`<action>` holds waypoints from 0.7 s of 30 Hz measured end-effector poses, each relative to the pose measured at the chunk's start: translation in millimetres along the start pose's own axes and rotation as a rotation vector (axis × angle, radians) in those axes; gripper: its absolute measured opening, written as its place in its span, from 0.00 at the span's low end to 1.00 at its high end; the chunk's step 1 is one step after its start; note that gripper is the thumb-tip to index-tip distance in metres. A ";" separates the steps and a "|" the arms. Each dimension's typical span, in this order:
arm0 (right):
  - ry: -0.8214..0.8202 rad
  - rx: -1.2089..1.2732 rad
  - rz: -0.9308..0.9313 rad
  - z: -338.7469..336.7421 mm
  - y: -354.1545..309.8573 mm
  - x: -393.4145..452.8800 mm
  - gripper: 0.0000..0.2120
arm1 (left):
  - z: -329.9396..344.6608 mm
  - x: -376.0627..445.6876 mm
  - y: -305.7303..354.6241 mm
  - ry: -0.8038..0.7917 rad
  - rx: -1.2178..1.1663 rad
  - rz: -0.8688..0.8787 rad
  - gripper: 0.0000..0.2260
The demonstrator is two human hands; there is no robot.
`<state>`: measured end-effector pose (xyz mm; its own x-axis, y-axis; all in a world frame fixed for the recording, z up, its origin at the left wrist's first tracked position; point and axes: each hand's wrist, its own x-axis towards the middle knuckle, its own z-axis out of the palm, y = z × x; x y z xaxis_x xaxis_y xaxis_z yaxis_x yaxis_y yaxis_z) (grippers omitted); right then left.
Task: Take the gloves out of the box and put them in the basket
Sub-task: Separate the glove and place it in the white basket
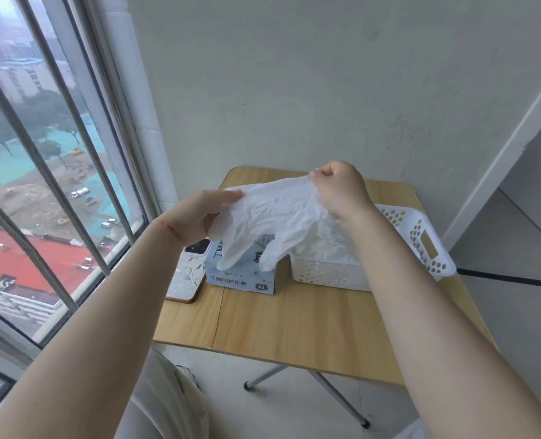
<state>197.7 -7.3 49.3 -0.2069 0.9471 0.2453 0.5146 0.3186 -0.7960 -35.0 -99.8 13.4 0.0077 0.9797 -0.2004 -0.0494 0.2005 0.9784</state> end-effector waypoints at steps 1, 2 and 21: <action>0.006 -0.021 0.021 -1.1 7.2 0.9 0.11 | 9.1 5.5 4.3 0.045 0.040 -0.004 0.19; 0.019 -0.043 0.047 -4.7 16.1 2.2 0.13 | 20.9 14.0 8.2 0.118 0.122 -0.002 0.17; 0.082 -0.586 0.171 -71.2 143.1 5.1 0.11 | 155.3 117.4 2.5 0.403 1.250 0.337 0.13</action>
<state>329.5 45.8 -24.0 -0.0287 0.9791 0.2014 0.9116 0.1082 -0.3965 120.9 16.1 0.1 -0.1258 0.9558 0.2658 0.9435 0.0324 0.3299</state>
